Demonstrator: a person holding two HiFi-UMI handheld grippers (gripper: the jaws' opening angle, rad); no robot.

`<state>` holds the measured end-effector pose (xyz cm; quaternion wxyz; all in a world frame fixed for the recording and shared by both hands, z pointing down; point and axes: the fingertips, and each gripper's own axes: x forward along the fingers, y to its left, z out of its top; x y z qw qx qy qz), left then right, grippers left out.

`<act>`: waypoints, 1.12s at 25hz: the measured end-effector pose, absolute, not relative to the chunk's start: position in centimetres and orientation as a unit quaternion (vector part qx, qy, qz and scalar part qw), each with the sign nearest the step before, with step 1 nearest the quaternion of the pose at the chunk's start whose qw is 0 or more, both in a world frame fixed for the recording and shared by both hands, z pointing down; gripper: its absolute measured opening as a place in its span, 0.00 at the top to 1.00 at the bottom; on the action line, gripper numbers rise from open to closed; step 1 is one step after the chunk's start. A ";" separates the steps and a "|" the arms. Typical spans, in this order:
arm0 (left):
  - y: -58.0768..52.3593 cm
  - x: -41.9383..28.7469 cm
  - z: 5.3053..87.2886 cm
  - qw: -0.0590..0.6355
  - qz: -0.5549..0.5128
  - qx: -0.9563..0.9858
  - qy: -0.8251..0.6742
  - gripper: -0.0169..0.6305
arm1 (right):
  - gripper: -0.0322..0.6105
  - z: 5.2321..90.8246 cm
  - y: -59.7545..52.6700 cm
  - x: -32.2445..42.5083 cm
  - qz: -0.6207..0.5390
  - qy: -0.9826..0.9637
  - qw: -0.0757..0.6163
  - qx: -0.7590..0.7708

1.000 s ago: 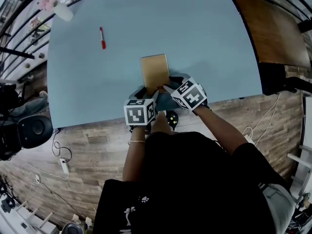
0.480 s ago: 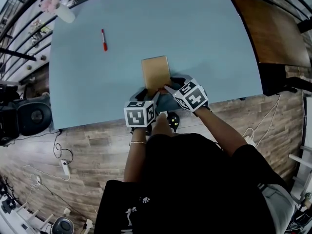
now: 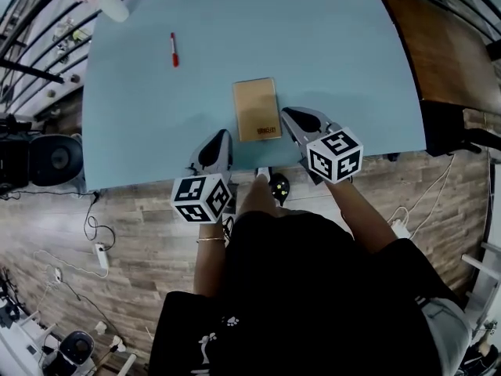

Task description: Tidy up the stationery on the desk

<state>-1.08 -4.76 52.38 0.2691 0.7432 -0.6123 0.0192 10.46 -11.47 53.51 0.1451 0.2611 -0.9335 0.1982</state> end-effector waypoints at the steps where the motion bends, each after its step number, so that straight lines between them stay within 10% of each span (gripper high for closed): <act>1: -4.5 -1.4 51.6 0.261 0.010 0.744 -0.615 0.98 | 0.94 52.9 -11.5 10.6 0.200 -0.934 0.133 0.264; 28: -6.7 -17.9 43.1 0.182 -0.030 0.737 -0.650 0.98 | 0.94 43.7 -16.1 -0.7 0.184 -0.944 0.042 0.272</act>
